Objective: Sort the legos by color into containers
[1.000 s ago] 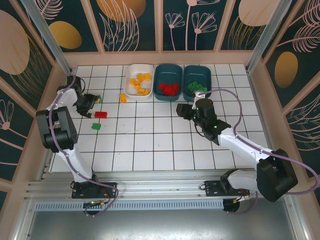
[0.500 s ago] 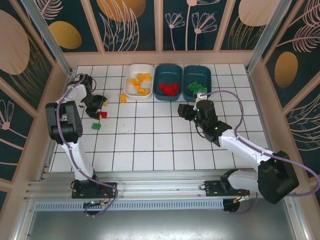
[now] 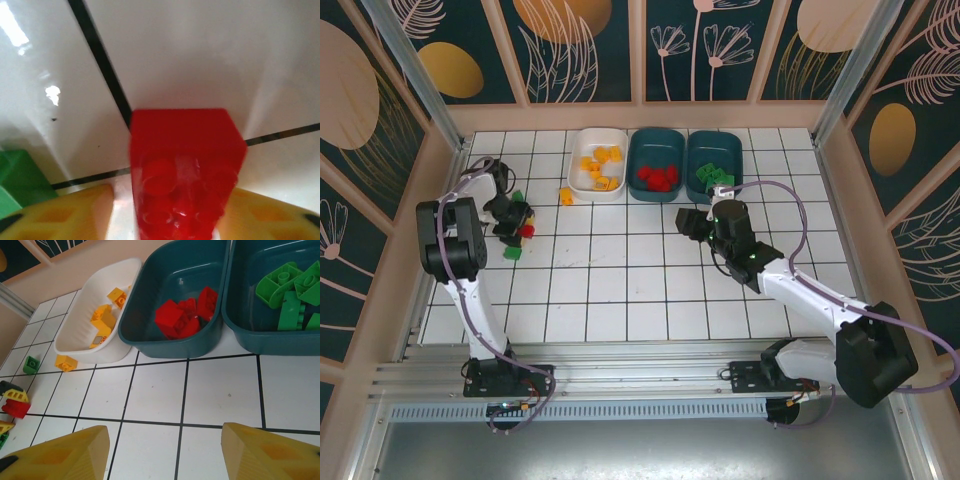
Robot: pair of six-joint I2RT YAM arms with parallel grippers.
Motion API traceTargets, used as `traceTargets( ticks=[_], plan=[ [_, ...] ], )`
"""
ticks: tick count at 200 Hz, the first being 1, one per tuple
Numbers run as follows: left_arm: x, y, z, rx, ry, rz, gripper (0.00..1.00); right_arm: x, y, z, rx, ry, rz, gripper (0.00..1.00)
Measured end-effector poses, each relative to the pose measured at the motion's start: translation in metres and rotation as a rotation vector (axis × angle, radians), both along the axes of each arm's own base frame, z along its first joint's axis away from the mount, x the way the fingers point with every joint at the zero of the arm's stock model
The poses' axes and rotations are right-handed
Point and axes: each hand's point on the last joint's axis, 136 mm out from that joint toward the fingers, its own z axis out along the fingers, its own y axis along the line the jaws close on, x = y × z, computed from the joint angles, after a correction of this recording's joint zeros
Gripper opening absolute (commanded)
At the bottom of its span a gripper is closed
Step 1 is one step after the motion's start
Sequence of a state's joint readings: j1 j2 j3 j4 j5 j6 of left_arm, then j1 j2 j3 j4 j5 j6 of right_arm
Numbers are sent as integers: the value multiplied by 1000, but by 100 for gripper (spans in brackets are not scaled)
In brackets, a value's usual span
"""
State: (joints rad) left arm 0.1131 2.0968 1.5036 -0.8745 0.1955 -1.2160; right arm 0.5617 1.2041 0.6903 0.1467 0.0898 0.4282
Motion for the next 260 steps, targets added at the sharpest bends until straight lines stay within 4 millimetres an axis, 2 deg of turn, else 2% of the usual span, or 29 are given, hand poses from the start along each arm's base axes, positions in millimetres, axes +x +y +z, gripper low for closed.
traceTargets(
  ticks=[26, 47, 65, 80, 92, 103, 127, 139, 148, 164, 183, 202, 219, 229, 240, 260],
  plan=[
    [-4, 1, 1, -3, 6, 2, 30, -2, -2, 1, -3, 4, -1, 61],
    [-4, 0, 3, 1, -23, -4, 28, -3, -3, 2, -4, 4, -3, 61],
    [10, -8, 8, 9, -87, -37, 26, -3, -3, 2, -6, 3, -8, 61],
    [26, -27, 19, 17, -146, -102, 26, -2, -4, 2, -8, 1, -13, 61],
    [46, -51, 38, 27, -220, -176, 25, -2, -6, 2, -12, -1, -21, 61],
    [70, -81, 63, 31, -313, -262, 25, -1, -7, 2, -15, -2, -28, 61],
    [131, -168, 126, 18, -568, -465, 23, 2, -24, -3, -20, 5, -71, 61],
    [151, -213, 148, 7, -675, -562, 23, 3, -41, -8, -21, 13, -114, 60],
    [161, -244, 156, -5, -736, -630, 24, 3, -52, -11, -23, 20, -141, 60],
    [167, -294, 156, -43, -804, -740, 25, 0, -62, -13, -25, 24, -163, 60],
    [164, -330, 136, -87, -822, -833, 27, -2, -66, -8, -20, 14, -169, 61],
    [162, -342, 114, -114, -809, -885, 29, -3, -70, 1, -9, -7, -178, 60],
    [164, -345, 105, -120, -818, -913, 35, -3, -71, 3, -6, -13, -182, 60],
    [165, -346, 106, -119, -828, -924, 45, -3, -71, 3, -6, -12, -182, 60],
    [168, -347, 110, -116, -852, -939, 62, -4, -71, 2, -5, -9, -178, 61],
    [173, -351, 124, -120, -910, -961, 75, -4, -69, 2, -1, -6, -168, 61]
  ],
)
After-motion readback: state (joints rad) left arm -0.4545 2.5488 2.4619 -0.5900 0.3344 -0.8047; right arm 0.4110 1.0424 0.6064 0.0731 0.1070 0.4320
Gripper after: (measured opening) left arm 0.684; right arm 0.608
